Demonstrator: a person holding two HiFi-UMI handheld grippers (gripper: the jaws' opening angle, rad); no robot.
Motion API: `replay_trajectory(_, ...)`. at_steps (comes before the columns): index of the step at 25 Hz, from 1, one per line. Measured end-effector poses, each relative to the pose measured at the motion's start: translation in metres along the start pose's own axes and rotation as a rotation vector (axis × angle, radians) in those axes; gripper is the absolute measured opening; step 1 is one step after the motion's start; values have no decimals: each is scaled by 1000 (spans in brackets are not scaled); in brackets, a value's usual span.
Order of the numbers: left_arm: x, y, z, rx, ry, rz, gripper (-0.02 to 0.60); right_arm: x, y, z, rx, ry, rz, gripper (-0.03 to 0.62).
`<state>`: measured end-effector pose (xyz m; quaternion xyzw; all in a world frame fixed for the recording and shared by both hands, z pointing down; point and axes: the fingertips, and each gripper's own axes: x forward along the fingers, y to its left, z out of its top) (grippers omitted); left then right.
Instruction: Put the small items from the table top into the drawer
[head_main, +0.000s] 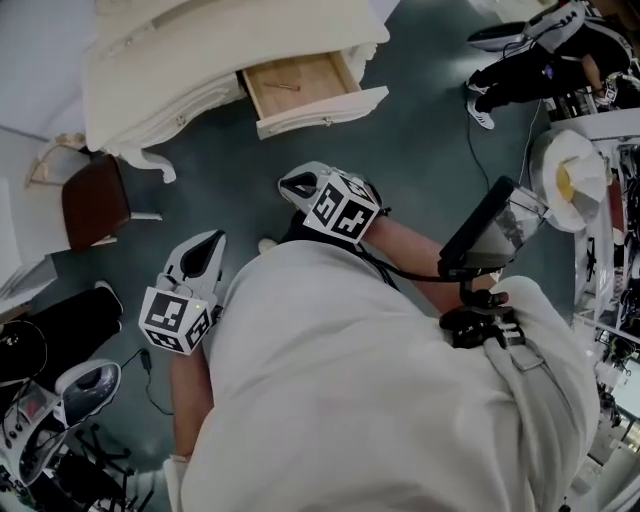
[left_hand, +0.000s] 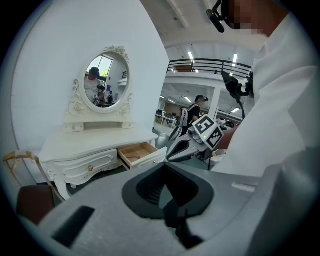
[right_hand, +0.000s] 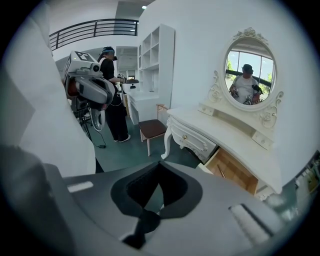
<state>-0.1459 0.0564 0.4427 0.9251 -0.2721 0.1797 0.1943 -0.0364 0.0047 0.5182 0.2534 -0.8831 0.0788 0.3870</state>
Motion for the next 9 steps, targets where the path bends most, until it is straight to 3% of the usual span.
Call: replay_trajectory(9,22,2,14,3,11,-7,2,-4,-25,-6,-3,2,-6,0)
